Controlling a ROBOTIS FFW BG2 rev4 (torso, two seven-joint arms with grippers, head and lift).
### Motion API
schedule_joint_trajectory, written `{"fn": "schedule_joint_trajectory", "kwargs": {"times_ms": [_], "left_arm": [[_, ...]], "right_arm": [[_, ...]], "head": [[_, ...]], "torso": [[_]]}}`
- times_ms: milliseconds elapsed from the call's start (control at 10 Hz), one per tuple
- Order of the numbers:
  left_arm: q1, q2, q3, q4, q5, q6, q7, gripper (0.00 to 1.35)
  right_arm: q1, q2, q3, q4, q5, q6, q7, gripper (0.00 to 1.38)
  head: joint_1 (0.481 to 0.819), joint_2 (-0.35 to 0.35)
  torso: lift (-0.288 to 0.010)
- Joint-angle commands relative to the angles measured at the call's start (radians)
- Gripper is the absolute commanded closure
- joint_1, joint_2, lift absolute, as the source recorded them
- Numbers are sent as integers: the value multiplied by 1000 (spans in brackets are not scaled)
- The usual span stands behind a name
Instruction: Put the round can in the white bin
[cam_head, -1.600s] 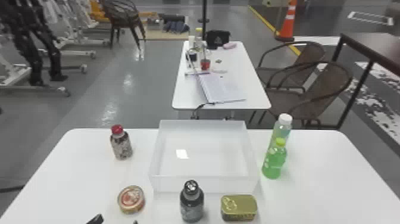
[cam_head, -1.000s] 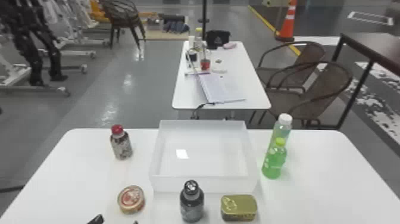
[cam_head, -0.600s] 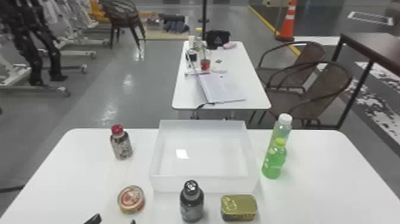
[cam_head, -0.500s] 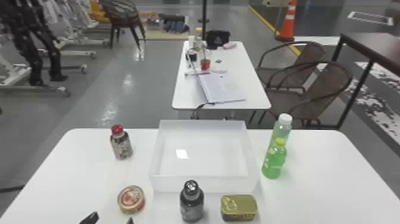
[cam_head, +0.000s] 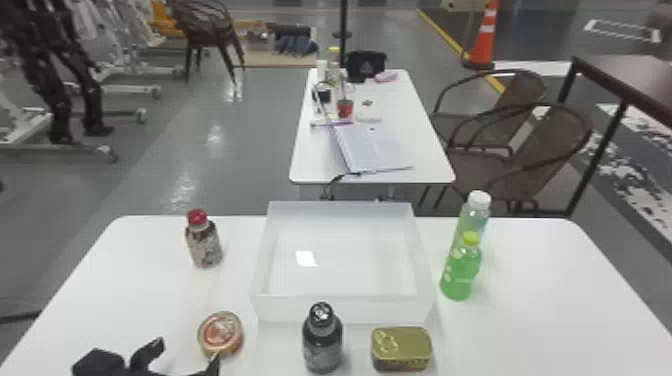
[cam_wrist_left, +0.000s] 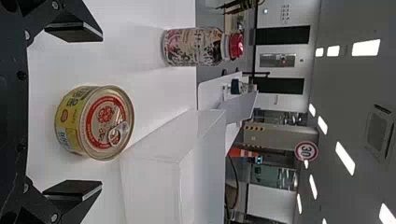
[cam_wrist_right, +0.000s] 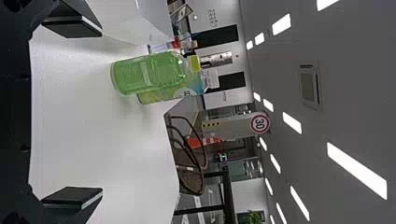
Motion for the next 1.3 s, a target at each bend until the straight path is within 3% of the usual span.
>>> {"fn": "schedule_joint_trajectory", "kwargs": {"times_ms": [0, 300, 600, 1000, 1200], "left_arm": [[-44, -5, 13, 29, -51, 29, -35, 180], [-107, -20, 45, 67, -118, 46, -107, 179], [-193, -14, 45, 151, -158, 41, -216, 180], [-238, -17, 36, 180, -230, 105, -255, 188], [-245, -22, 30, 187, -253, 116, -255, 256]], "right_arm": [[-1, 0, 0, 3, -1, -2, 0, 98], [-5, 0, 0, 4, -2, -5, 0, 98], [-9, 0, 0, 8, -2, -6, 0, 98], [-14, 0, 0, 11, -7, -11, 0, 98], [-15, 0, 0, 14, -12, -12, 0, 98]], "head": [[549, 0], [549, 0], [549, 0], [549, 0], [549, 0]], "torso": [[-100], [-100], [-100], [-100], [-100]]}}
